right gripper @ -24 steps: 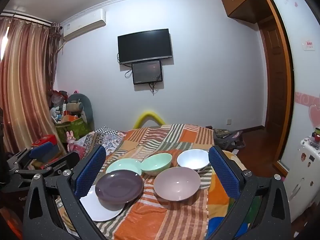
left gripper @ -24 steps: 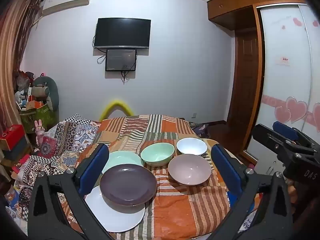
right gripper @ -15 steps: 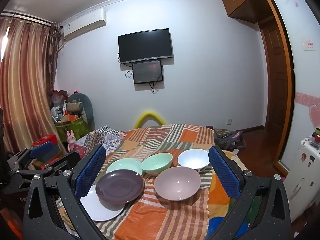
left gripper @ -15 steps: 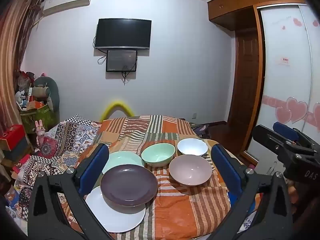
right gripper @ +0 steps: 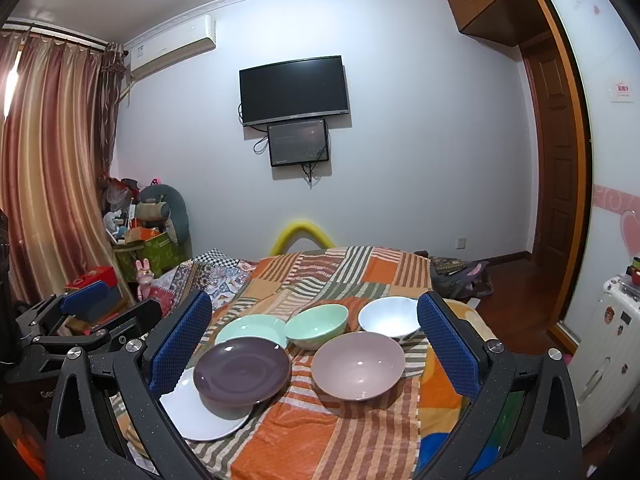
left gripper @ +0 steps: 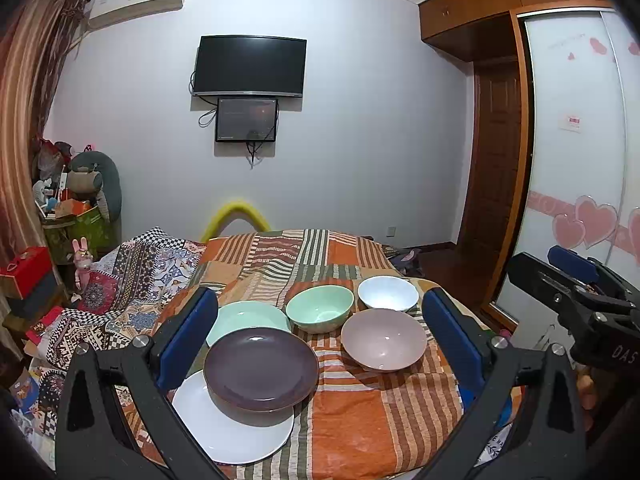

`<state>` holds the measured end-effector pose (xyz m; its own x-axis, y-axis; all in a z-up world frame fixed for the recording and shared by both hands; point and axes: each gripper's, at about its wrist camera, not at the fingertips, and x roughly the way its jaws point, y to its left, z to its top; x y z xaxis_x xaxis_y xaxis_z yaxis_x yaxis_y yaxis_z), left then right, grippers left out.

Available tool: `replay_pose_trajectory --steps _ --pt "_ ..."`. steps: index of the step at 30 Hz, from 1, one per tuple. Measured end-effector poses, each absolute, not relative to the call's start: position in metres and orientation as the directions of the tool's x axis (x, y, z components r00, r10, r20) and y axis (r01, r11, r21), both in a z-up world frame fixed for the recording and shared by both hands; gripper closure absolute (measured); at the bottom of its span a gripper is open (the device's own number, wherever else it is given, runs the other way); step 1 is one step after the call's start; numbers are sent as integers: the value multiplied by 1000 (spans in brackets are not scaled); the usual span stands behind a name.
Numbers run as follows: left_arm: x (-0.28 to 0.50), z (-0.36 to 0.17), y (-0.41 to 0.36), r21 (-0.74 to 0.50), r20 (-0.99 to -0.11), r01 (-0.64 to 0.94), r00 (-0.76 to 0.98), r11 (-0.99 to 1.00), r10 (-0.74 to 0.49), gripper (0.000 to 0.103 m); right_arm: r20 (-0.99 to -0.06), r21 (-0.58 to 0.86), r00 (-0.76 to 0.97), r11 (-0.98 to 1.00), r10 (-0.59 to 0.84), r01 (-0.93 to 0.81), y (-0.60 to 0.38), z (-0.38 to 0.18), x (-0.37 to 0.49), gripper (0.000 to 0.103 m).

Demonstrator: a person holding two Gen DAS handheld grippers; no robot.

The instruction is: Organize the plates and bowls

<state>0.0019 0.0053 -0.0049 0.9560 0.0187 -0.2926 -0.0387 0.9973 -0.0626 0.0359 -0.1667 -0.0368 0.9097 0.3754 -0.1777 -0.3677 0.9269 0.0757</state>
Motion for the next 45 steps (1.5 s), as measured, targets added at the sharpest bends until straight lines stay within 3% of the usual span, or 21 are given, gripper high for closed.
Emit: replay_pose_trajectory --steps 45 --pt "2 -9 6 -66 -305 -31 952 997 10 0 -186 72 906 925 380 -373 -164 -44 33 1"
